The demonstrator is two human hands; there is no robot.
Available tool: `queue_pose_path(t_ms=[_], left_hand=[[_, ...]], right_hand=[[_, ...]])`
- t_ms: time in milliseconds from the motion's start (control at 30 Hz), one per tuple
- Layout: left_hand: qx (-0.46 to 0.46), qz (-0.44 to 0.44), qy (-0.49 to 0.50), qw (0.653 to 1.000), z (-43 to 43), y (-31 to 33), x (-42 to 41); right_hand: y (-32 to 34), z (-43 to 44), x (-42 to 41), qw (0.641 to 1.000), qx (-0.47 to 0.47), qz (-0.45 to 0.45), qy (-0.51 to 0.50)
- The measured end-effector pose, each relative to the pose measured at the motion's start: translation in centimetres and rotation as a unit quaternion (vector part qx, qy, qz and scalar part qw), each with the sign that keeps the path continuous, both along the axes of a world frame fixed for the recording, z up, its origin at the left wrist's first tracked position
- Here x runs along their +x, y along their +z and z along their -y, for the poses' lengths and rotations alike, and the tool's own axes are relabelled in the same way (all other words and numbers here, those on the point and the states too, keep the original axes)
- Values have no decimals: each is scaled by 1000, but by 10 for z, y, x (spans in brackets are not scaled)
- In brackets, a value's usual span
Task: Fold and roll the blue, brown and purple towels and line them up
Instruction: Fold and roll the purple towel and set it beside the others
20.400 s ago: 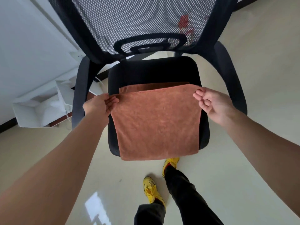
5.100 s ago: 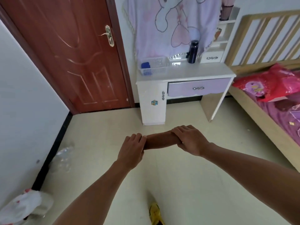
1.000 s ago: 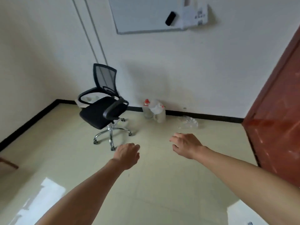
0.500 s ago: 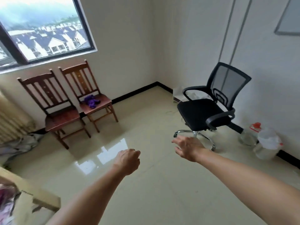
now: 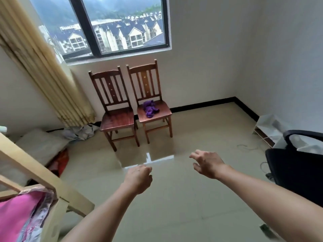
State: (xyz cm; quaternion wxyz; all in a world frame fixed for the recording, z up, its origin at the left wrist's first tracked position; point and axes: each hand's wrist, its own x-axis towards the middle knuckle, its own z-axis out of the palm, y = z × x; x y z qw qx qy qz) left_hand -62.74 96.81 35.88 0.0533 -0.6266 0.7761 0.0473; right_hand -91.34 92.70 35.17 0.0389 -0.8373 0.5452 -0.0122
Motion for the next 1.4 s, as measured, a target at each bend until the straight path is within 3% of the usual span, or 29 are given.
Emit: queue_pose_path(t_ms=[333, 500, 667, 1000, 1400], left_hand=[[51, 15, 80, 995, 158, -24, 81], [58, 15, 71, 996, 278, -24, 132], [49, 29, 51, 997, 395, -4, 167], [85, 15, 22, 996, 586, -40, 159], [148, -62, 140, 977, 790, -90, 164]], right_hand=[[-5, 217, 93, 995, 6, -22, 96], [-12, 327, 140, 995, 10, -37, 89], [1, 426, 165, 999, -3, 8, 43], [-36, 609, 153, 999, 45, -25, 8], [-96, 859, 177, 989, 134, -40, 55]])
